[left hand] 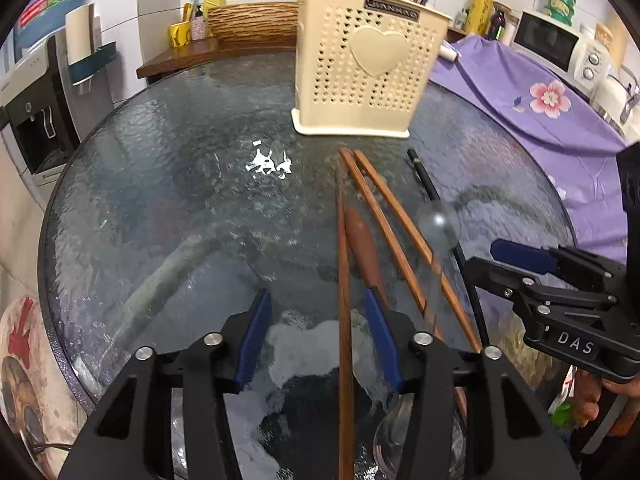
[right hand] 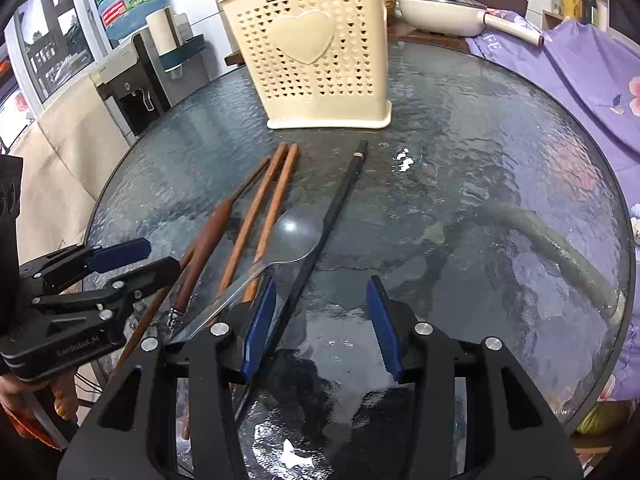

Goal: Organize utensils
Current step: 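Move the left tool to a brown chopstick while the right tool reaches the gold-tipped black chopstick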

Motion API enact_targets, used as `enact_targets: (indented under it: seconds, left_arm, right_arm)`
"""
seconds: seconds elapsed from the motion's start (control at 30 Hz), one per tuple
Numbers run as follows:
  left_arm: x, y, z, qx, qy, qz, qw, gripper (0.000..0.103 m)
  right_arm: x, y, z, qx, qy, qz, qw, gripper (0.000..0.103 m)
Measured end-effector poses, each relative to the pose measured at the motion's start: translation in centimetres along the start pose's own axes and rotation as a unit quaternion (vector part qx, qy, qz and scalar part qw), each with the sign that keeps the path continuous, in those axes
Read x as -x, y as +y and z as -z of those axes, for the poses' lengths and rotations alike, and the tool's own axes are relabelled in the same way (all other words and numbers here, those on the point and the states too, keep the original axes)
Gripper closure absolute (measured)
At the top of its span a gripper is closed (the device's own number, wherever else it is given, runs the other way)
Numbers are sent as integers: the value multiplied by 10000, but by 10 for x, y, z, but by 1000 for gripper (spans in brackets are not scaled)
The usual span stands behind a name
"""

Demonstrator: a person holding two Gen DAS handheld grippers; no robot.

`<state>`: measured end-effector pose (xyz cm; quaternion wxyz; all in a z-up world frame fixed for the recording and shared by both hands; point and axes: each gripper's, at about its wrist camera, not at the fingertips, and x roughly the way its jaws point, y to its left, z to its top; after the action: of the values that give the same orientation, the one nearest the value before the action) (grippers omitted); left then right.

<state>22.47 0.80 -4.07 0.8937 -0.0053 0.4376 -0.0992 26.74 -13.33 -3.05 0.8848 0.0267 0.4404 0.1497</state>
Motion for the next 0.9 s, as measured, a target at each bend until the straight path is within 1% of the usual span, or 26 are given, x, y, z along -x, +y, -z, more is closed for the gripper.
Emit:
enact_targets:
  seconds: [0.1, 0.23, 0.3, 0.37, 0.43, 0.47, 0.67, 0.77, 0.9]
  left_arm:
    - [-1, -5, 2, -133, 18, -113, 9998, 62]
    - [-3, -9, 1, -210, 27, -142, 9997, 67]
    - [-5, -11, 0, -281, 36, -260, 9993, 73]
    - [-5, -11, -1, -299, 36, -291, 9991, 77]
    - [-7, -10, -3, -301, 28, -340, 9990, 80]
    - [-7, -9, -4, -301, 24, -358, 9989, 80]
    - [-11, 2, -12, -196, 41, -363, 9991, 80]
    - [-14, 2, -17, -236, 64, -348, 9991, 80]
    - [-19, 4, -25, -210, 90, -245, 9994, 80]
  right_arm:
    - [1, 9, 1, 128, 36, 72, 9999, 56]
    - [-1, 16, 2, 298, 67, 280, 9991, 58]
    - [-2, 17, 2, 392, 64, 374, 9985, 62]
    - [-2, 20, 3, 519, 74, 456, 9976, 64]
    - [-1, 16, 2, 512, 120, 488, 9974, 71]
    - [0, 14, 2, 499, 131, 526, 9973, 72]
    - [5, -14, 1, 257, 173, 673, 9973, 72]
    - [5, -23, -3, 193, 194, 618, 9977, 72]
    - [5, -28, -18, 201, 77, 369, 9991, 72]
